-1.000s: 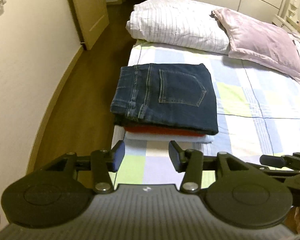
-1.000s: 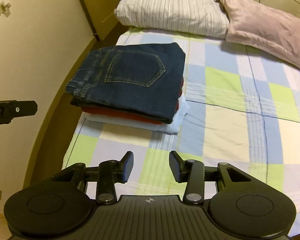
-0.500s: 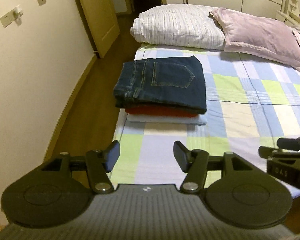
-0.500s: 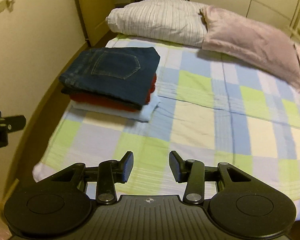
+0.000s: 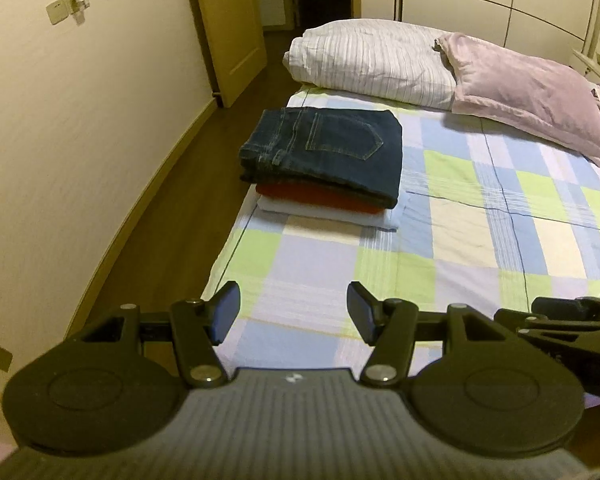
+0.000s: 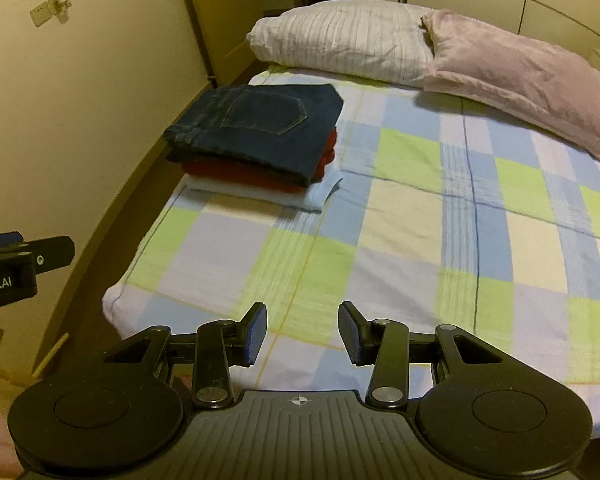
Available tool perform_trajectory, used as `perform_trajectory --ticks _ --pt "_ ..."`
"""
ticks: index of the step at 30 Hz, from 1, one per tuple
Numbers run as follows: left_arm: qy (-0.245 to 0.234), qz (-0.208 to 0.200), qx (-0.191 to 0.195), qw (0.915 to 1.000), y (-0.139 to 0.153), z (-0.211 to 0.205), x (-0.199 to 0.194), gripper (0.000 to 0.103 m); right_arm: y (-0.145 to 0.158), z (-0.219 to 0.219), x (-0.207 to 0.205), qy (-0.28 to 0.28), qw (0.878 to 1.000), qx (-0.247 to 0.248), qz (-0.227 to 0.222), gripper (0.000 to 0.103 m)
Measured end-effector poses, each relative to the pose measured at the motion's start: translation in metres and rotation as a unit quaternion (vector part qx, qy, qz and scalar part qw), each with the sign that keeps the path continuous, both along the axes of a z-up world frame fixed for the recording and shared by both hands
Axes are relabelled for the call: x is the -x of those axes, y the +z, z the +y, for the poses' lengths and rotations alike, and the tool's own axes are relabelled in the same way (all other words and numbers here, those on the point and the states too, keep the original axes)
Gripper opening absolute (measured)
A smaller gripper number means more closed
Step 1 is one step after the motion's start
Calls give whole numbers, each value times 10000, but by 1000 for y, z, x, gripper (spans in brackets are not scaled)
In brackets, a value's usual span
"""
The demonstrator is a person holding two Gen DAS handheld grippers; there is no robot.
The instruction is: Fold clothes
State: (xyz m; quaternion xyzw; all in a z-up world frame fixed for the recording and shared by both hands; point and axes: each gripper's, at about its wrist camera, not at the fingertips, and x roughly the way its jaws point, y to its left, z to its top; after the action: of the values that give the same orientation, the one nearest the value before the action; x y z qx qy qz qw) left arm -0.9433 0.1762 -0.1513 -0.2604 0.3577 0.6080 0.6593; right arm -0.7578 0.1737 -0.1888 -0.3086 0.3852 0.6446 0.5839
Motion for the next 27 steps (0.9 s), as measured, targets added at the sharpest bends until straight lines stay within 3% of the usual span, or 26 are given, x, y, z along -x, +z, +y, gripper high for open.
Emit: perform_trajectory --ticks 15,27 --pt "-115 -29 611 9981 -32 9 -7 55 -18 -4 -4 -32 9988 492 -37 43" --pt "-218 -19 614 9979 -37 45 -4 55 -23 34 5 -118 9988 474 -49 43"
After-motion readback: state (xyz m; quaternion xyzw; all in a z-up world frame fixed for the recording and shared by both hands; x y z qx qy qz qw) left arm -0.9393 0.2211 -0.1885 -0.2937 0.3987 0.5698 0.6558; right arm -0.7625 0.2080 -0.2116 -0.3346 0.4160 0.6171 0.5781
